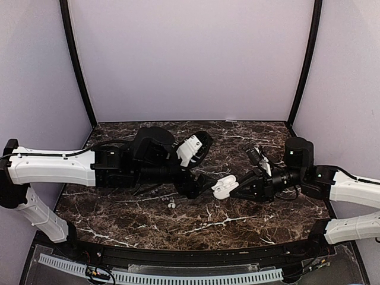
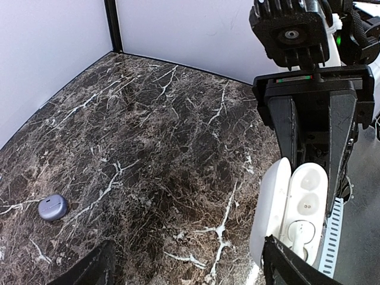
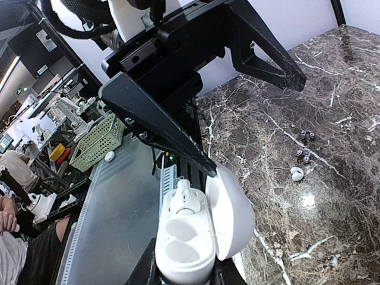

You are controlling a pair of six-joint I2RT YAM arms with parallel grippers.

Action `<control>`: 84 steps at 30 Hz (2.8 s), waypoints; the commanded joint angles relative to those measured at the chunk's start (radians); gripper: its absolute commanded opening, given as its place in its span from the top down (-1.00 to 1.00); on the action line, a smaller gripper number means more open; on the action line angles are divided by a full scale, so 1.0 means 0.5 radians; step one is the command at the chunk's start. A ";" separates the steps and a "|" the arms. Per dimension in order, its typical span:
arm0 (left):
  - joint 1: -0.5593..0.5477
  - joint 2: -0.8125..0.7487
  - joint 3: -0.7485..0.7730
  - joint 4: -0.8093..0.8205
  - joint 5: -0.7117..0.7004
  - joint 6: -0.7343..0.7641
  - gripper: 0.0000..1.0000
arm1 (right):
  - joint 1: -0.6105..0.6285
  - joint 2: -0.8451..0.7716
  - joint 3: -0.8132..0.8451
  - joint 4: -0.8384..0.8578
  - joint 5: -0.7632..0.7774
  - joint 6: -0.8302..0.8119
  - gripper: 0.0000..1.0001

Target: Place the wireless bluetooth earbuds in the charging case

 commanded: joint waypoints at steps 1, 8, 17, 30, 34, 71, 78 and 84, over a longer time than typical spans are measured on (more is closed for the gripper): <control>0.026 -0.034 0.029 -0.022 -0.085 -0.015 -0.68 | 0.027 -0.025 0.054 0.066 -0.088 -0.031 1.00; 0.029 -0.051 0.013 -0.005 -0.030 0.004 -0.68 | 0.028 0.015 0.078 -0.021 0.022 -0.049 1.00; 0.049 -0.229 -0.041 0.023 0.126 -0.045 -0.67 | 0.025 0.036 0.083 -0.031 0.104 -0.048 1.00; 0.338 -0.302 -0.509 -0.606 0.097 -0.614 -0.30 | 0.019 0.037 0.081 -0.034 0.085 -0.034 1.00; 0.500 -0.175 -0.523 -0.679 0.156 -0.551 -0.19 | 0.017 0.036 0.071 -0.008 0.064 -0.018 1.00; 0.503 0.422 -0.291 -0.596 0.799 -0.867 -0.18 | 0.018 0.019 0.069 -0.040 0.069 -0.046 1.00; 0.504 0.525 -0.274 -0.565 0.785 -0.920 -0.41 | 0.016 0.025 0.076 -0.054 0.078 -0.055 1.00; 0.524 0.602 -0.228 -0.624 0.688 -0.922 -0.40 | 0.016 0.013 0.071 -0.057 0.085 -0.051 1.00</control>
